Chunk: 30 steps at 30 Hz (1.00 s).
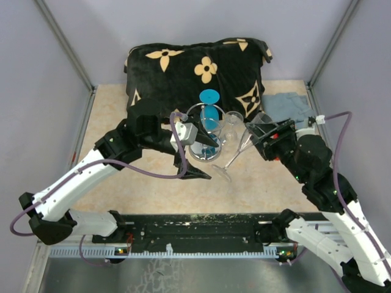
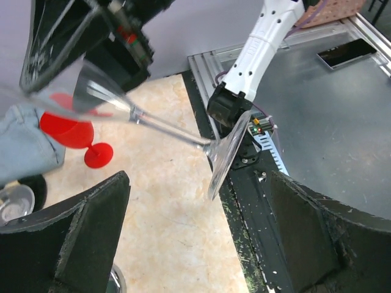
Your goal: Take the wine glass off the wine glass rack
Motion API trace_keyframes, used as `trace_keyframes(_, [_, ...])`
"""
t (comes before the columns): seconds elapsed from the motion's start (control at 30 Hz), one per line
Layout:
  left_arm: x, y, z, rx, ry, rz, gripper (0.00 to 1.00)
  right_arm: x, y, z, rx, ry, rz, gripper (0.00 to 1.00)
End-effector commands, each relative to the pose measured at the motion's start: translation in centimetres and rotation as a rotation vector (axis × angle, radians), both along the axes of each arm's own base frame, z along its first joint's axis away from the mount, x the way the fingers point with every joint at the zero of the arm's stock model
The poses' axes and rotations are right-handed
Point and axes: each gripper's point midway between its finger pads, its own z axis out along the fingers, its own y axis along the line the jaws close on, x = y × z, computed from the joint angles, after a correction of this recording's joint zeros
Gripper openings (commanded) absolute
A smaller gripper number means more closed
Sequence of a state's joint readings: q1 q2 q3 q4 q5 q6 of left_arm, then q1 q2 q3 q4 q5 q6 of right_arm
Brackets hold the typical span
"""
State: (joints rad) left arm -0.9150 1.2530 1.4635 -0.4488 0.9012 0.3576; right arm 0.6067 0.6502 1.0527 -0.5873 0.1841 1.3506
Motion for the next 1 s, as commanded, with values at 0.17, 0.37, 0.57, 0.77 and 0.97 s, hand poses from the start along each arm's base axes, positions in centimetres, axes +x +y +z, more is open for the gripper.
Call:
trace_keyframes(0.17, [2.9, -0.5, 1.0, 0.023, 0.169, 0.165, 1.0, -0.1, -7.4, 4.8, -0.385, -0.093, -0.241, 0.0])
trace_keyframes(0.37, [3.3, -0.5, 1.0, 0.033, 0.2, 0.159, 1.0, 0.9, -13.7, 5.7, -0.767, -0.077, -0.489, 0.0])
trace_keyframes(0.57, [3.5, -0.5, 1.0, 0.041, 0.202, 0.162, 1.0, 2.1, -18.1, 5.0, -1.107, -0.033, -0.732, 0.0])
trace_keyframes(0.77, [3.6, -0.5, 1.0, 0.05, 0.208, 0.164, 1.0, 2.7, -19.8, 4.4, -1.233, -0.011, -0.886, 0.0])
trace_keyframes(0.97, [3.8, -0.6, 0.5, 0.059, 0.216, 0.167, 1.0, 3.8, -22.2, 1.6, -1.277, 0.061, -0.924, 0.0])
